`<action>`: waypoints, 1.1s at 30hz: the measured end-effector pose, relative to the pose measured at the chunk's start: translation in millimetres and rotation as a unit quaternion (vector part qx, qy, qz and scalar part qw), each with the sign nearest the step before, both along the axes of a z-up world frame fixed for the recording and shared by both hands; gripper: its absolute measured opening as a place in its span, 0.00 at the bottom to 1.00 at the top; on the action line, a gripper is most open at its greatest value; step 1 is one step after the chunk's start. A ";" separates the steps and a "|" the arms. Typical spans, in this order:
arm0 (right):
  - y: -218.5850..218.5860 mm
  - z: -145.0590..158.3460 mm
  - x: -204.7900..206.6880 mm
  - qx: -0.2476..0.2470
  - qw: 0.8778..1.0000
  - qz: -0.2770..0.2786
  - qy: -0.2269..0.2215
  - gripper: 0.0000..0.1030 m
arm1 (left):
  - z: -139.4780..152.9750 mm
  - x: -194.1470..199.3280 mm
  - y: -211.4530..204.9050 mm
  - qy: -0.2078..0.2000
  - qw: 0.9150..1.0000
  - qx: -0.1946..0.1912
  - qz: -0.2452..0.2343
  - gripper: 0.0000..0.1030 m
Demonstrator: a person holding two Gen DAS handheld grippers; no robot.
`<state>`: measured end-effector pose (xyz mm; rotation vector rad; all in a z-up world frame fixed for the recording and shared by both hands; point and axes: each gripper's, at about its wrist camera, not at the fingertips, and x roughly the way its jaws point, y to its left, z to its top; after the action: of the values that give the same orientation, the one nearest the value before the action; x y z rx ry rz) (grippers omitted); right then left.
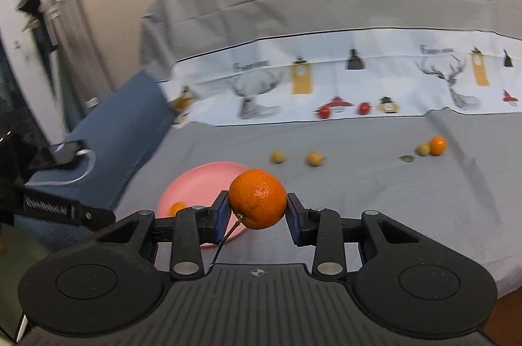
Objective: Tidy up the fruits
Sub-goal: 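Carry the yellow-green fruit and the orange over the pink plate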
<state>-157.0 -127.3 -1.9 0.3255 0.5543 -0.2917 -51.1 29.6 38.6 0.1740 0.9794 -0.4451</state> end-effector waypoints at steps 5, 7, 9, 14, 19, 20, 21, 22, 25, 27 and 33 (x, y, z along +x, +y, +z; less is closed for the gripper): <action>35.9 13.9 -13.8 -0.032 0.999 0.026 -0.003 0.36 | 3.3 -27.2 37.6 -0.005 1.000 -0.018 0.018 0.32; 48.0 16.7 -20.1 -0.041 0.999 0.033 -0.002 0.36 | 5.2 -36.9 48.3 -0.013 0.999 -0.024 0.023 0.32; 59.3 18.3 -26.3 -0.052 0.998 0.043 0.000 0.36 | 7.6 -43.7 55.6 -0.017 0.999 -0.032 0.026 0.32; 76.6 22.7 -35.3 -0.072 0.996 0.055 0.002 0.36 | 12.7 -55.4 62.3 -0.027 0.998 -0.047 0.023 0.32; 83.6 27.1 -39.0 -0.080 0.995 0.055 -0.001 0.36 | 16.8 -61.6 71.0 -0.034 0.997 -0.058 0.023 0.32; 85.8 27.4 -39.3 -0.082 0.995 0.057 -0.001 0.36 | 17.7 -62.3 73.2 -0.036 0.997 -0.059 0.025 0.32; 87.2 27.7 -38.4 -0.084 0.995 0.059 -0.001 0.36 | 18.0 -62.6 75.7 -0.037 0.997 -0.060 0.027 0.32; 88.6 28.1 -37.5 -0.086 0.995 0.060 -0.001 0.36 | 18.3 -63.0 77.7 -0.038 0.997 -0.061 0.029 0.32; 91.4 28.5 -37.0 -0.090 0.994 0.064 0.000 0.36 | 17.6 -63.3 82.1 -0.037 0.997 -0.062 0.034 0.32; 92.8 28.5 -36.8 -0.091 0.994 0.064 0.000 0.36 | 17.1 -62.7 84.8 -0.036 0.997 -0.063 0.036 0.32; 93.3 27.4 -36.0 -0.092 0.994 0.062 0.004 0.36 | 16.1 -60.1 87.2 -0.037 0.997 -0.064 0.037 0.32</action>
<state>-193.0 -34.0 25.6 0.1107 0.5486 -0.2212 -111.1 116.8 54.8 0.0386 0.8793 -0.4282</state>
